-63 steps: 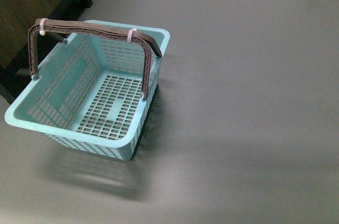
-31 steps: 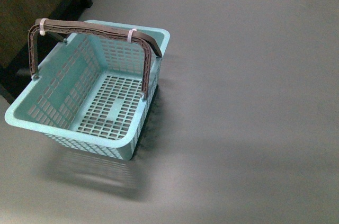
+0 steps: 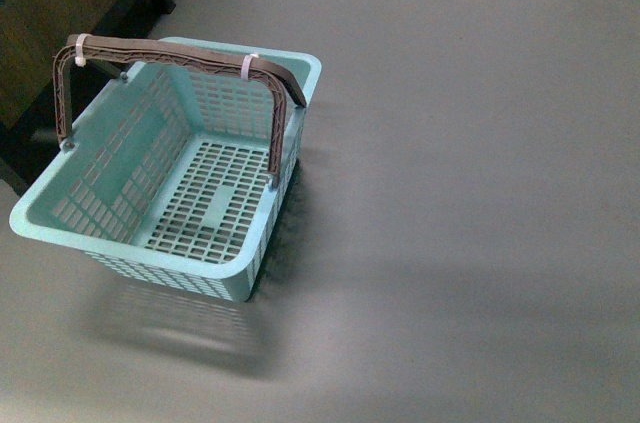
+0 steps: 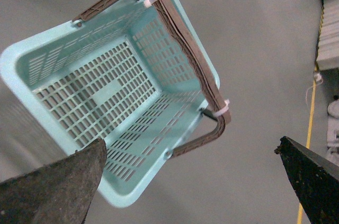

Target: Pick lemon and mango into basket

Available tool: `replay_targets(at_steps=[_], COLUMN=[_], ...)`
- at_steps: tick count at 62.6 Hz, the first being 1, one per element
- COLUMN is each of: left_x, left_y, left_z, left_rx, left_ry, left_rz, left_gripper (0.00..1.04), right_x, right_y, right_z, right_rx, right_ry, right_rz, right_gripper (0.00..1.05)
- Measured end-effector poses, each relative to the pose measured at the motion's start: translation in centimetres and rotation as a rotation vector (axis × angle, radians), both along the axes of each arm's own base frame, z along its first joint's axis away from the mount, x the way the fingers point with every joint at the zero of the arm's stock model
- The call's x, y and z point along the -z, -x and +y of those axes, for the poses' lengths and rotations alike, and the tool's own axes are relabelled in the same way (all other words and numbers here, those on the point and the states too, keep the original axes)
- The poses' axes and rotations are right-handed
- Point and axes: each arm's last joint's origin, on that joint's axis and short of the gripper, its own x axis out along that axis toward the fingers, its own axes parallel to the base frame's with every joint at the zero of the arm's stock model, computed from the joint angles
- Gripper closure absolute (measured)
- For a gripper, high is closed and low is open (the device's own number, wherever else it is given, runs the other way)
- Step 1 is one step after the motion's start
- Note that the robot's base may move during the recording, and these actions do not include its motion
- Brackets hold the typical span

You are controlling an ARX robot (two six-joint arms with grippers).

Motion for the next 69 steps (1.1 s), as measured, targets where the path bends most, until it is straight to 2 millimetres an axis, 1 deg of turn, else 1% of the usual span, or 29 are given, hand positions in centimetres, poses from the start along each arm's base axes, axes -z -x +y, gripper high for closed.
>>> replay_targets(at_steps=[8, 14, 16, 20, 27, 33, 38, 51, 59, 65, 68, 69], left_x=[1.6, 2.8, 3.3, 4.1, 6.1, 7.4, 8.7, 11.0, 12.1, 12.5, 12.6, 12.5], left_y=[-4.4, -7.1, -8.3, -9.8, -13.7, -15.9, -18.1, -21.8, -23.7, -24.8, -25.2, -25.3], left_z=[-1.2, -2.1, -2.5, -2.9, -3.4, -3.8, -4.8, -6.8, -7.5, -7.7, -7.8, -7.8], left_rx=[-0.027, -0.029, -0.030, -0.038, -0.081, -0.094, -0.088, -0.077, -0.080, -0.085, -0.085, -0.085], left_ry=[0.060, 0.096, 0.109, 0.128, 0.161, 0.176, 0.188, 0.212, 0.220, 0.235, 0.240, 0.243], left_rz=[0.035, 0.062, 0.066, 0.083, 0.114, 0.133, 0.146, 0.177, 0.191, 0.178, 0.173, 0.170], left_gripper=[0.07, 0.07, 0.07, 0.07, 0.07, 0.07, 0.07, 0.07, 0.07, 0.07, 0.12, 0.16], right_x=[0.0, 0.0, 0.0, 0.0, 0.0, 0.0, 0.0, 0.0, 0.0, 0.0, 0.0, 0.0], right_y=[0.0, 0.0, 0.0, 0.0, 0.0, 0.0, 0.0, 0.0, 0.0, 0.0, 0.0, 0.0], right_z=[0.0, 0.0, 0.0, 0.0, 0.0, 0.0, 0.0, 0.0, 0.0, 0.0, 0.0, 0.0], right_rx=[0.000, 0.000, 0.000, 0.000, 0.000, 0.000, 0.000, 0.000, 0.000, 0.000, 0.000, 0.000], right_ry=[0.000, 0.000, 0.000, 0.000, 0.000, 0.000, 0.000, 0.000, 0.000, 0.000, 0.000, 0.000], right_rz=[0.000, 0.000, 0.000, 0.000, 0.000, 0.000, 0.000, 0.000, 0.000, 0.000, 0.000, 0.000], right_gripper=[0.09, 0.09, 0.09, 0.09, 0.09, 0.09, 0.09, 0.09, 0.09, 0.09, 0.09, 0.09])
